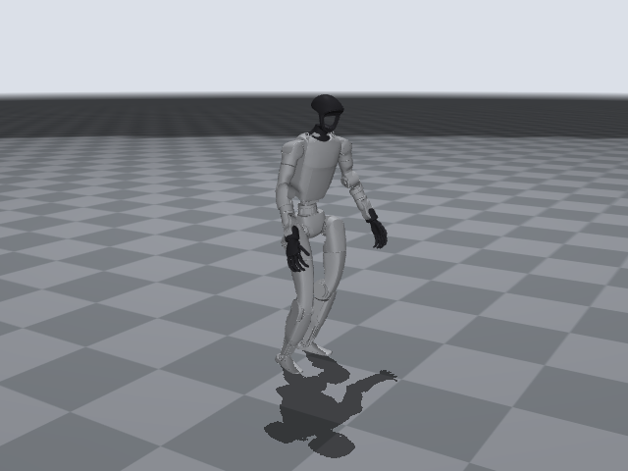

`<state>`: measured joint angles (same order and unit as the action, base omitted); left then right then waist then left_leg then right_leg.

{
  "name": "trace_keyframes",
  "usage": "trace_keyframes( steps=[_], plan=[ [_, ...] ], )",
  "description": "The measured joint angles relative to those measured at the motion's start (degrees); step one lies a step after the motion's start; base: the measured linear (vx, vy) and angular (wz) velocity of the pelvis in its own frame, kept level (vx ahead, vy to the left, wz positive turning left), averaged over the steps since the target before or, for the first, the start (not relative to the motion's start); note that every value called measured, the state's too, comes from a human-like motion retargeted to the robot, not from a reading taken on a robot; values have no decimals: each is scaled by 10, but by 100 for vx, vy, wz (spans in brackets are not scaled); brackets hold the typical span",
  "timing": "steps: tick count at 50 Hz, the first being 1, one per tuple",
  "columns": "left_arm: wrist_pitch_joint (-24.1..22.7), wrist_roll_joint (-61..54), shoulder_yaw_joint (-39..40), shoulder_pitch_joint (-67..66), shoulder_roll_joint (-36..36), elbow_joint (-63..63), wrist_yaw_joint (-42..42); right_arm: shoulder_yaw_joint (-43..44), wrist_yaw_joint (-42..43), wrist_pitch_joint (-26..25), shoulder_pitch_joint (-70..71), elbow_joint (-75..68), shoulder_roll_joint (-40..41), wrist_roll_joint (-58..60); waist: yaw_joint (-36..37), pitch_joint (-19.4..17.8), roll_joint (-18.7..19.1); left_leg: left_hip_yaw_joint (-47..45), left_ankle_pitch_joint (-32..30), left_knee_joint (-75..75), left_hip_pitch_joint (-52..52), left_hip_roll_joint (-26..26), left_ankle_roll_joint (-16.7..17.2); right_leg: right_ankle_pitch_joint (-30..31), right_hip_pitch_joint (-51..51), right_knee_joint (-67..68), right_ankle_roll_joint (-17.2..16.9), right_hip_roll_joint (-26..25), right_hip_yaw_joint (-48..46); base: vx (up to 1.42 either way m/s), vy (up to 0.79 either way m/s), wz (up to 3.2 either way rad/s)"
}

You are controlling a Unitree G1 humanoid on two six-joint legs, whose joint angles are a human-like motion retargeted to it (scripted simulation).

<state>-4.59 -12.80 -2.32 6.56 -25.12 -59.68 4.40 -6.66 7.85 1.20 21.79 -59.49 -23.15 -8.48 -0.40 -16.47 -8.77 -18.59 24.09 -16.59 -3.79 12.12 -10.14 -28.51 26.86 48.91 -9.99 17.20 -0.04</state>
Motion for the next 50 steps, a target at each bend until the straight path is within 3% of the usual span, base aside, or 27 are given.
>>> trace_keyframes(
  steps=[5,9,15,17,24,35,44,50],
  plan=[
    [21,76,-73,-8,68,-75,83,-53,-83,-11,-47,-93,78,16,-16,-7,-5,-5,0,-4,1,3,3,-8,4,15,-2,5,9,-1,-4,-2],
    [21,118,-92,-13,67,-98,104,-64,-117,-5,-81,-111,78,32,-21,9,5,-4,-8,26,8,-9,3,5,-7,-14,-1,-8,-4,3,-2,-17],
    [18,137,-72,-23,18,-105,70,-53,-116,-1,-113,-107,37,45,-26,21,-9,-17,-3,5,-1,-14,6,2,-17,-32,-6,-2,-7,2,-5,-25],
    [16,138,-57,-18,-5,-107,53,-42,-112,-1,-115,-103,23,49,-17,33,9,-17,-2,16,-3,-39,8,23,-40,-96,-2,-34,-25,7,-5,-39],
    [6,127,-24,-9,-46,-93,-2,-22,-86,7,-125,-92,-7,46,-18,45,-8,-27,12,-27,-6,-51,16,10,-55,-101,-7,-34,-25,2,-7,-19],
    [-24,142,-64,22,-35,62,-38,-14,-58,20,-106,-40,10,26,-24,48,-10,-32,44,-90,1,-86,21,7,-98,-126,-6,-60,-30,0,0,-2],
    [-34,178,-135,27,-10,218,21,-27,-74,20,-89,-23,32,11,-27,39,-1,-42,75,-141,7,-113,23,-4,-116,-118,-2,-80,-23,0,0,0],
    [-26,167,-137,8,-9,258,59,-23,-89,22,-91,-6,39,2,-27,36,6,-48,86,-165,9,-127,24,-11,-121,-110,3,-91,-18,0,0,0]
  ],
)
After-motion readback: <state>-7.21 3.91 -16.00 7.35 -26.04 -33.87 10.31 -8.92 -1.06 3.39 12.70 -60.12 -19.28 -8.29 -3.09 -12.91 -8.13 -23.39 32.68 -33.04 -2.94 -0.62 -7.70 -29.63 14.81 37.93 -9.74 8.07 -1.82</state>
